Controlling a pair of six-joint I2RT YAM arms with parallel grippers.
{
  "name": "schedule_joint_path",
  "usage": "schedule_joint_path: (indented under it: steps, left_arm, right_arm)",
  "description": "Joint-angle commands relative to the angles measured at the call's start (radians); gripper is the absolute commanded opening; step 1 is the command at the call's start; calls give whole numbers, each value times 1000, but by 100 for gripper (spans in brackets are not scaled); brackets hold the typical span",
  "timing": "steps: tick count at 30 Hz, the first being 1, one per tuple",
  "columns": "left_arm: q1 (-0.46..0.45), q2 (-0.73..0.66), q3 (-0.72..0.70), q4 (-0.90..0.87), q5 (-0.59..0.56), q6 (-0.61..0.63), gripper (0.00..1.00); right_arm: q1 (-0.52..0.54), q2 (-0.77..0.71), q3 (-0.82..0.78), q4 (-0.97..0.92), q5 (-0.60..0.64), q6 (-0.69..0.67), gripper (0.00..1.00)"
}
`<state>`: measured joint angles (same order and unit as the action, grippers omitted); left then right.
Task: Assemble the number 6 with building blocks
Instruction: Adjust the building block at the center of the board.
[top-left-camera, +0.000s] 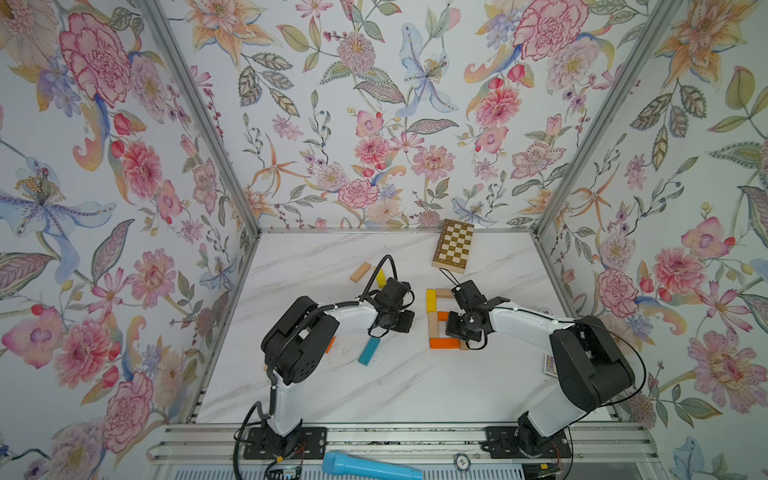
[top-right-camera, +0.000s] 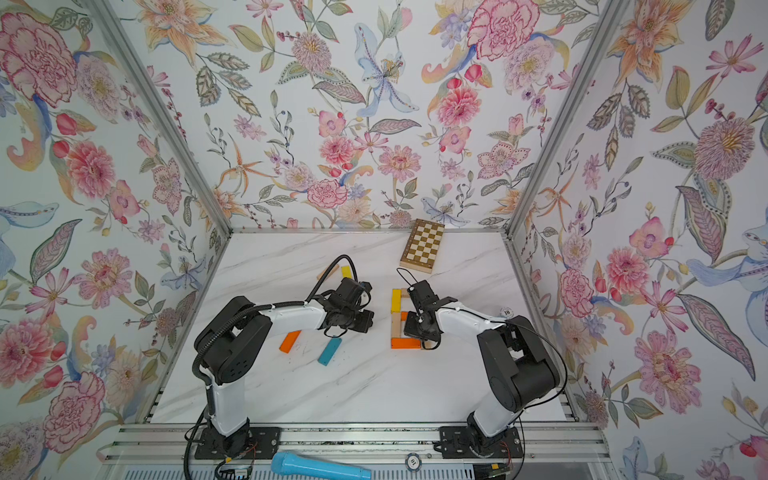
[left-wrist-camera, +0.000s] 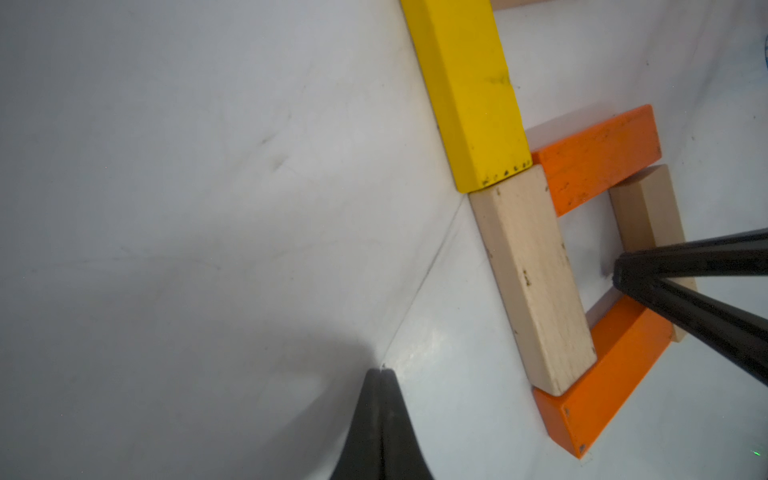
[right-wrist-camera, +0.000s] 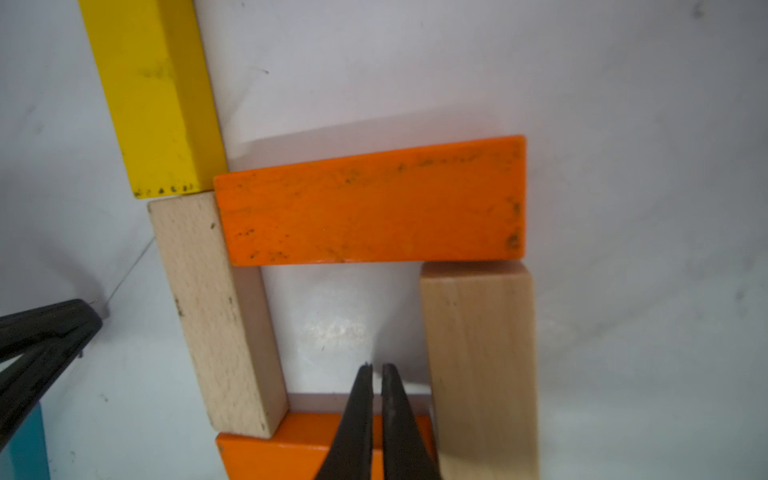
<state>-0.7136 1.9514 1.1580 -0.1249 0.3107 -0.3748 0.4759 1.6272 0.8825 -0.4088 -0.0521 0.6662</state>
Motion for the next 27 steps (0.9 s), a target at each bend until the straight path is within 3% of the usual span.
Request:
schedule_joint_path:
  steps: [1,27]
  left_arm:
    - [10,-6,3,7,20,-6,0]
    - [9,9,11,5,33,-3,0]
  right_arm:
    - [4,10,17,-34,1,-10,10]
    - [39,16,-14,-32,36,33,10]
